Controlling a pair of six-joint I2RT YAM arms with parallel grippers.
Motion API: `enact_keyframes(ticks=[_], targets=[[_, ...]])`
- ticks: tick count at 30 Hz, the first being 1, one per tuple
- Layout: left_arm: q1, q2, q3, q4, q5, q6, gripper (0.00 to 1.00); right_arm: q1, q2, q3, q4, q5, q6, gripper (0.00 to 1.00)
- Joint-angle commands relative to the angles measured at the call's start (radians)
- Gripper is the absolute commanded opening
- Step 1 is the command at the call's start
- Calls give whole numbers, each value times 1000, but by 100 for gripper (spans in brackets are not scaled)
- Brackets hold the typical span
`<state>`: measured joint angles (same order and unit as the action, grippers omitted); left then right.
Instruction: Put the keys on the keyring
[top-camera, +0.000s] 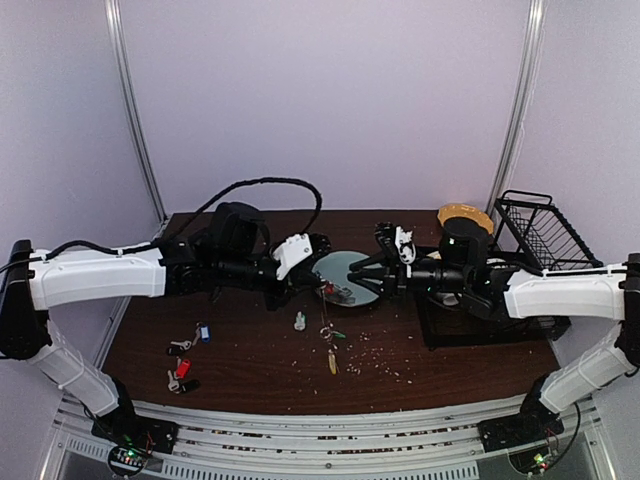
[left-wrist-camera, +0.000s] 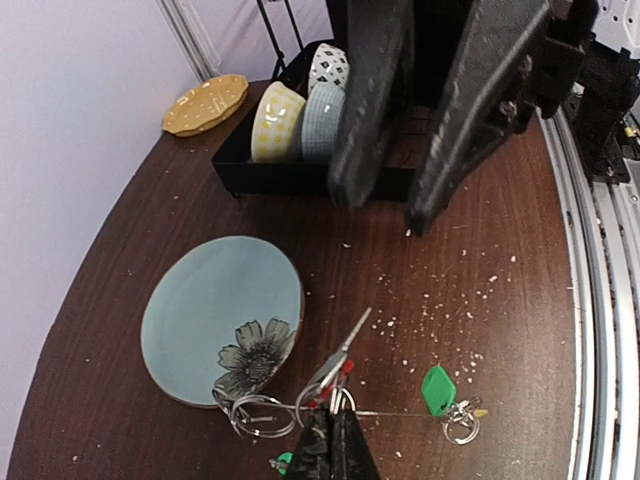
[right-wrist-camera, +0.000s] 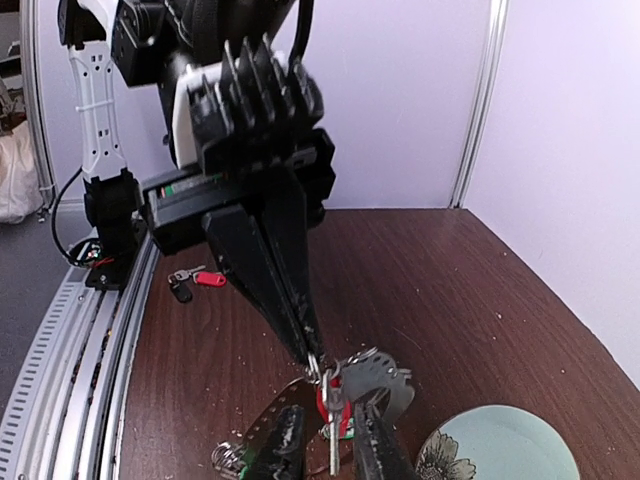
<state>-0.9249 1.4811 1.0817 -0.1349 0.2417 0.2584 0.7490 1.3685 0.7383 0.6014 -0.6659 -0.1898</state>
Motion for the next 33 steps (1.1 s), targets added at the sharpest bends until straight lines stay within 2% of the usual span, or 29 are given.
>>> enact_keyframes(ticks=[1, 5, 8, 10, 13, 19, 26, 28, 31, 33], targets=[[-19, -16, 108, -59, -101, 42, 0, 2, 11, 65, -188, -45, -63, 19], [-48, 14, 202, -176, -140, 46, 0, 6, 71, 68, -34, -96, 74, 18], [-60, 21, 228, -201, -119, 25, 0, 7, 121, 71, 108, -117, 182, 18], [-63, 19, 226, -202, -106, 25, 0, 10, 142, 77, 131, -115, 187, 15], [-64, 24, 229, -202, -113, 25, 0, 23, 150, 85, 112, -108, 154, 9], [-68, 25, 219, -204, -74, 49, 0, 24, 159, 97, 98, -83, 153, 8], [-71, 28, 218, -208, -87, 55, 0, 40, 185, 140, 51, -124, 116, 8], [-72, 28, 216, -209, -89, 60, 0, 41, 183, 139, 34, -123, 101, 10], [-72, 30, 211, -212, -102, 63, 0, 41, 160, 136, -28, -141, 38, 20], [-72, 31, 209, -213, -105, 64, 0, 40, 132, 127, -48, -142, 16, 16]])
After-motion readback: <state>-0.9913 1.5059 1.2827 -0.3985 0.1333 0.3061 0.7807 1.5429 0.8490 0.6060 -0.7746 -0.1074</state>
